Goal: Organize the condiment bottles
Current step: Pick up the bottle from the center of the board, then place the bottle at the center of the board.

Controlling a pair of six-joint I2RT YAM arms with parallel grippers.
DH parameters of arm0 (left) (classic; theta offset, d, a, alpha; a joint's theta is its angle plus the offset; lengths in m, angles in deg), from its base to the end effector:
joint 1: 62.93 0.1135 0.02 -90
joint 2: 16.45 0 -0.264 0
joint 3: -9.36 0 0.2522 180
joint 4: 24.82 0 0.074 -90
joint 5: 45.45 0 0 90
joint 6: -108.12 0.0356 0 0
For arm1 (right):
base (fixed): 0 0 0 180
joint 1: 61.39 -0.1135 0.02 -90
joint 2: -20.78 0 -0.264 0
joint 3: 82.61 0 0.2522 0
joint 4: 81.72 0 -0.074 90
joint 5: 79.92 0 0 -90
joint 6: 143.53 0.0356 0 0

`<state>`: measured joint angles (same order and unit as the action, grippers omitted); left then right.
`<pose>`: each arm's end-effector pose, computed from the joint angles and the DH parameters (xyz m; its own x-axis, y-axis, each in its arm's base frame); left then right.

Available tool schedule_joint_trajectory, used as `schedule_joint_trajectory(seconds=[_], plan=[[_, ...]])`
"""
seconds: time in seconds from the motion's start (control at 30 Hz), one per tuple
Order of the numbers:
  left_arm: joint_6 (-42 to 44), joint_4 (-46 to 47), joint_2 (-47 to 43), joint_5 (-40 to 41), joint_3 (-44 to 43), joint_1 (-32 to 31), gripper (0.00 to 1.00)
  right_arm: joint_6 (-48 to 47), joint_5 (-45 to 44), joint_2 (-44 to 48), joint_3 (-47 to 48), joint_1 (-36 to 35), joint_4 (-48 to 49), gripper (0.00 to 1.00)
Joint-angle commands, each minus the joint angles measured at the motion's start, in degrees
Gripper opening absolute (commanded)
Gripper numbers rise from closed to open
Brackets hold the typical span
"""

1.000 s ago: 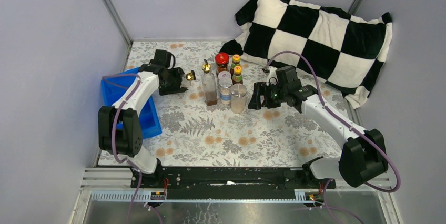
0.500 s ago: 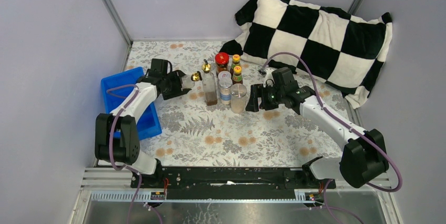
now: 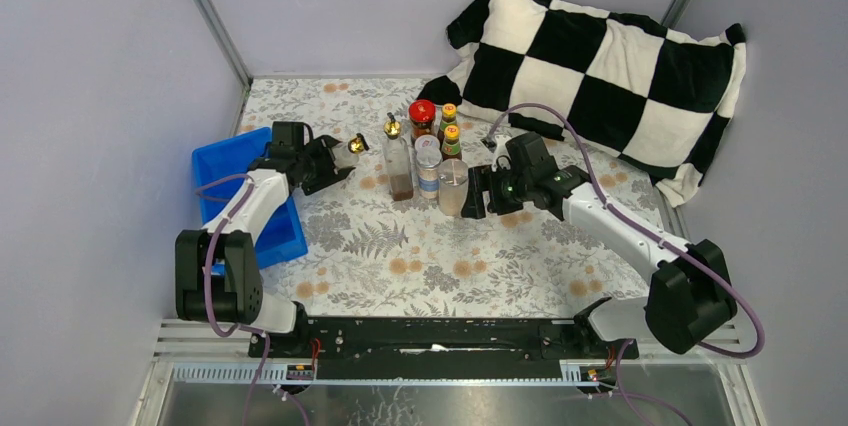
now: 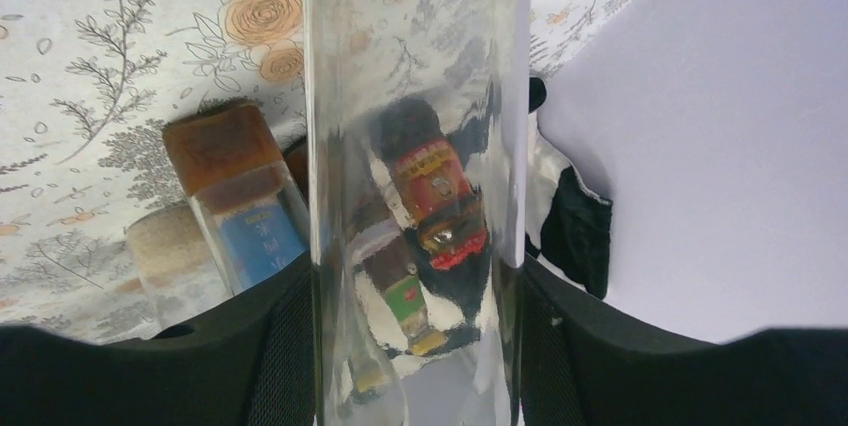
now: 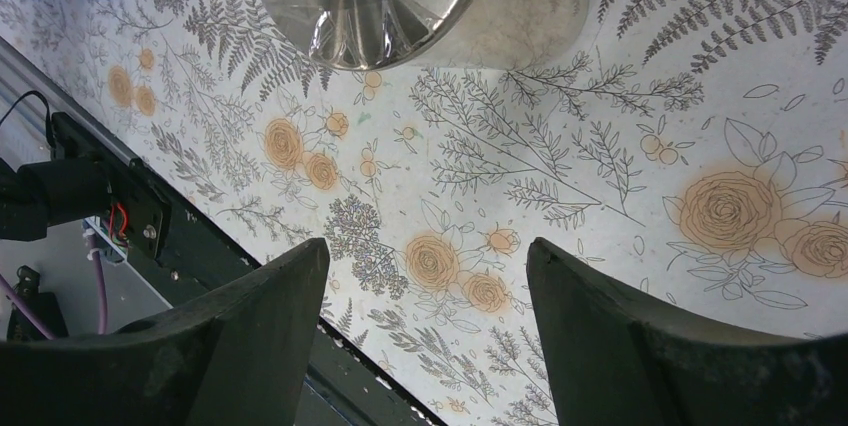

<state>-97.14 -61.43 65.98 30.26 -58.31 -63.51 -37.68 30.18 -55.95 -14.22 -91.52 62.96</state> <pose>0.2967 -0.0118 0.2262 0.1851 -0.8783 0.4408 -0.7764 -0.4057 -0.4823 0.2418 0.1545 0.2597 -0.7619 -0.1456 -0.6311 -0.4972 0.7559 0.4258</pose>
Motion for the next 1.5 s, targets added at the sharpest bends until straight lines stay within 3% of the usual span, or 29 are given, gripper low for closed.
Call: schedule_joint_trajectory(seconds=[0.0, 0.73, 0.83, 0.97, 1.23, 1.47], plan=[[-4.9, 7.5, -1.4, -3.8, 1.4, 0.4, 0.00, 0.7, -1.8, -1.0, 1.9, -1.6, -0.5, 0.80], [-15.5, 13.6, -4.1, -5.5, 5.4, 0.5, 0.00, 0.9, -5.1, -3.8, 6.2, -6.1, -2.9, 0.80], [-15.6, 16.0, -3.4, -5.5, 6.4, 0.5, 0.07, 0.8, -5.4, -4.3, 6.3, -6.6, -2.9, 0.80], [-15.8, 18.3, -2.1, -6.2, 7.0, 0.5, 0.09, 0.6, -5.5, -4.8, 5.9, -6.8, -2.8, 0.80], [-16.4, 21.2, -1.9, -9.0, 7.6, 0.5, 0.02, 0.1, -5.4, -4.7, 5.5, -8.4, -1.7, 0.79], [-15.4, 16.4, -5.6, -9.8, 7.2, 0.5, 0.00, -0.2, -5.2, -4.4, 5.0, -9.5, -1.1, 0.79]])
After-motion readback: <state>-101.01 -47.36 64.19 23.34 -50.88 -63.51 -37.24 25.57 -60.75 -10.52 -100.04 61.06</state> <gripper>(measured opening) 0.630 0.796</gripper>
